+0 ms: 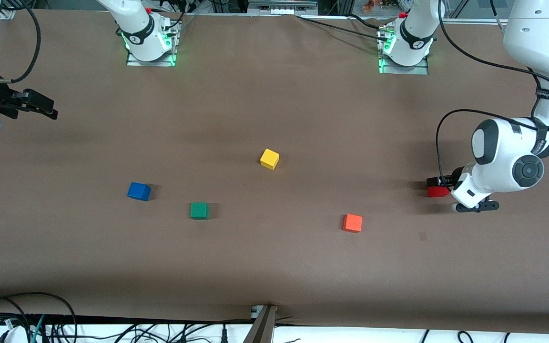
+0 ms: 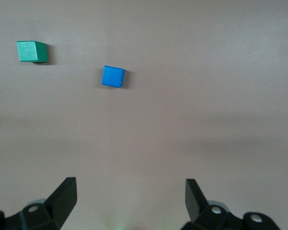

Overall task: Pass red block to right arm, stack on blue
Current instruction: 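Reach the left gripper down to the red cube and grasp it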

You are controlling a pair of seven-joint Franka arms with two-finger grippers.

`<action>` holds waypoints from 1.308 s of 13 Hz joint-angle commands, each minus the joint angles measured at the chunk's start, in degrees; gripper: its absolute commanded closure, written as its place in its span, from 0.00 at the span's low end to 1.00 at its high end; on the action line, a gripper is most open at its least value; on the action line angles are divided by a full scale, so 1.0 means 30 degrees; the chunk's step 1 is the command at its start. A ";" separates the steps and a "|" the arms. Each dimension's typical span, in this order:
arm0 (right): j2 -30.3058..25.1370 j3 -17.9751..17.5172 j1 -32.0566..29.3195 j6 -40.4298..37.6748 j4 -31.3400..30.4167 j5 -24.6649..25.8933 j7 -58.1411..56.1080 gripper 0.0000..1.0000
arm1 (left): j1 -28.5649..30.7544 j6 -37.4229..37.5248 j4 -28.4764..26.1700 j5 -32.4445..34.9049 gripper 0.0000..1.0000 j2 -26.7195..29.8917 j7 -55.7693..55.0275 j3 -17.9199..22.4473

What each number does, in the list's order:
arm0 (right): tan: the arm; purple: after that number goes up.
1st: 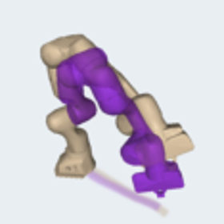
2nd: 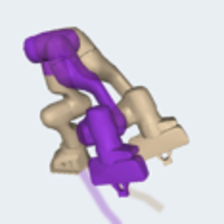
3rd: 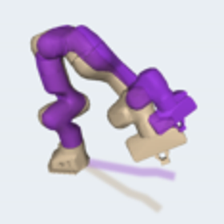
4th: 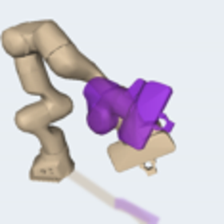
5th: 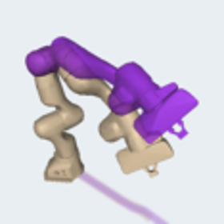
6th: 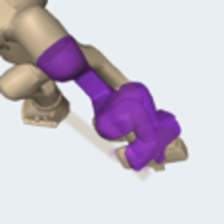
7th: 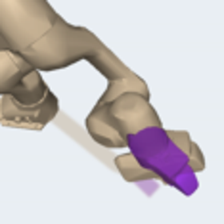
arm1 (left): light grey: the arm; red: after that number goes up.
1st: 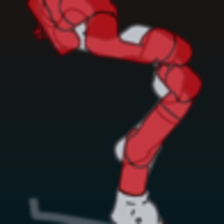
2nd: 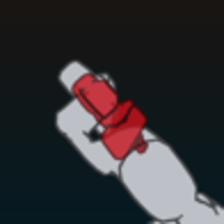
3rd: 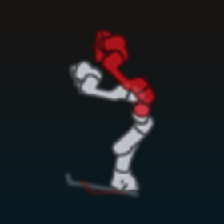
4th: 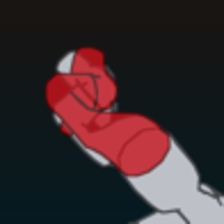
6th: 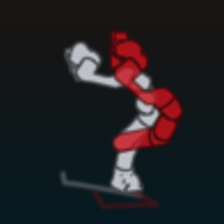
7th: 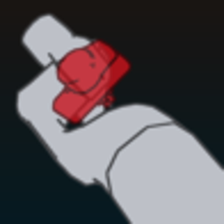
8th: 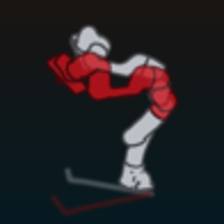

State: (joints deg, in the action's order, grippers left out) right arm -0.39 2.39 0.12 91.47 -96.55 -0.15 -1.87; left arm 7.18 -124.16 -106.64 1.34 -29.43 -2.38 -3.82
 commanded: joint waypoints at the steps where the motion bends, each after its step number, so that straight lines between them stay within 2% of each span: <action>1: 0.0011 -0.0065 -0.0011 -0.0315 0.0280 0.0079 0.0360 0.00 | 0.0212 -0.0506 0.0245 0.0492 0.00 -0.0531 0.0762 -0.0016; 4: 0.0011 -0.0065 -0.0011 -0.0315 0.0280 0.0079 0.0331 0.00 | 0.0213 -0.0945 0.0332 0.1453 0.00 -0.1057 0.0880 -0.0045; 8: 0.0011 -0.0065 -0.0011 -0.0344 0.0280 0.0079 0.0331 0.00 | 0.0213 -0.1297 0.0391 0.1605 0.01 -0.1441 0.1199 -0.0045; 9: 0.0040 -0.0065 -0.0011 -0.0315 0.0280 0.0079 0.0331 0.00 | 0.0242 -0.1297 0.0420 0.1576 0.16 -0.1441 0.1753 -0.0045; 10: 0.0012 -0.0065 -0.0011 -0.0315 0.0280 0.0079 0.0331 0.00 | 0.0271 -0.1268 0.0420 0.1576 0.42 -0.1441 0.2049 -0.0045; 11: 0.0011 -0.0065 -0.0011 -0.0315 0.0280 0.0079 0.0360 0.00 | 0.0358 -0.1268 0.0449 0.1576 0.64 -0.1441 0.2313 -0.0045; 13: 0.0011 -0.0065 -0.0011 -0.0344 0.0280 0.0079 0.0331 0.00 | 0.0418 -0.1035 0.0508 0.1576 1.00 -0.1324 0.2694 -0.0045; 15: 0.0011 -0.0123 0.0018 -0.0315 0.0280 0.0079 0.0360 0.00 | 0.0447 -0.0627 0.0856 0.1576 1.00 -0.1120 0.5726 -0.0045; 17: 0.0011 -0.0123 0.0018 -0.0315 0.0280 0.0079 0.0331 0.00 | 0.0476 0.2202 0.2461 0.1547 1.00 -0.0769 0.9214 -0.0074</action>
State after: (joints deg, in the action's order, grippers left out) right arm -0.38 2.30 0.14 91.46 -96.56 -0.15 -1.84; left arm 8.21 -124.58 -103.86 4.63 -33.09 17.45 -3.71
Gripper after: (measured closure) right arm 0.000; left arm 0.441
